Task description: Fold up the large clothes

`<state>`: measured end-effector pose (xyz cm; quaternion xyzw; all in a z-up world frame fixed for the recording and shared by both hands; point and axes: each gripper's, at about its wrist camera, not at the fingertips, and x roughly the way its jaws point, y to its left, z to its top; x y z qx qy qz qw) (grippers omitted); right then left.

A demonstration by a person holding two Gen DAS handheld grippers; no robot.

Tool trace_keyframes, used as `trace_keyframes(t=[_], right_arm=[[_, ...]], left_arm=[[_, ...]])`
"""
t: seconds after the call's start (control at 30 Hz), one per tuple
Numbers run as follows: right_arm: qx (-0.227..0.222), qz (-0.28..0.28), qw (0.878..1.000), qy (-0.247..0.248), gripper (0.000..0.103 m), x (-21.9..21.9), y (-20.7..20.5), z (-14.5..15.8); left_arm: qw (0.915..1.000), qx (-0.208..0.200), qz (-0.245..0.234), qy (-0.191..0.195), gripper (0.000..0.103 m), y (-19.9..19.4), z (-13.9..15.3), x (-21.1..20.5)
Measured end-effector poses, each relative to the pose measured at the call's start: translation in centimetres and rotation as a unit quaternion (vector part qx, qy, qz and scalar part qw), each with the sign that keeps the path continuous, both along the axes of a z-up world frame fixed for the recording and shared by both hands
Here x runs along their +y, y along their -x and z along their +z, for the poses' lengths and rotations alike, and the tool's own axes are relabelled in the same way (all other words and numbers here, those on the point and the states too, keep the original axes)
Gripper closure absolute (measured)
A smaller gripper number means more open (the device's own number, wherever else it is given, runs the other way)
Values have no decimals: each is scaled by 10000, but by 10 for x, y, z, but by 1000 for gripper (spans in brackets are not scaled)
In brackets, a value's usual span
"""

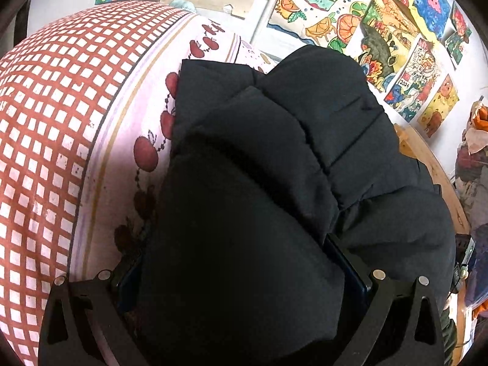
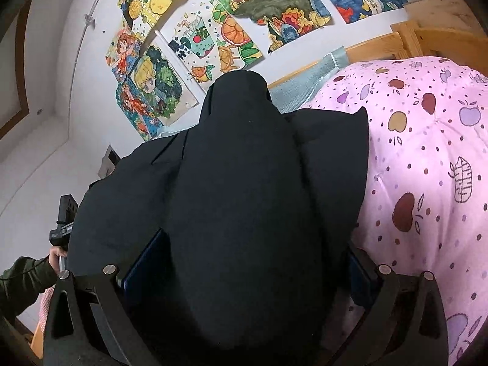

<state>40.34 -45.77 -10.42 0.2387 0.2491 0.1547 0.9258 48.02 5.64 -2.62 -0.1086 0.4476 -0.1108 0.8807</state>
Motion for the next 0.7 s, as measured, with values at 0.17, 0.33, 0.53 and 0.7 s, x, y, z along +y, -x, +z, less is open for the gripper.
trace_keyframes(t=[0.17, 0.33, 0.53, 0.7], right_arm=[[25, 22, 10000, 9, 1, 1, -2, 1], [602, 107, 9979, 216, 1, 10, -17, 8], [899, 10, 9953, 360, 2, 19, -18, 14], [875, -129, 9955, 349, 20, 25, -8, 19]], left_arm=[[9999, 70, -58, 123, 0, -6, -2, 0], [9974, 496, -251, 457, 0, -18, -9, 2], [9959, 621, -193, 635, 5, -24, -12, -4], [9974, 542, 9, 465, 31, -19, -5, -12]])
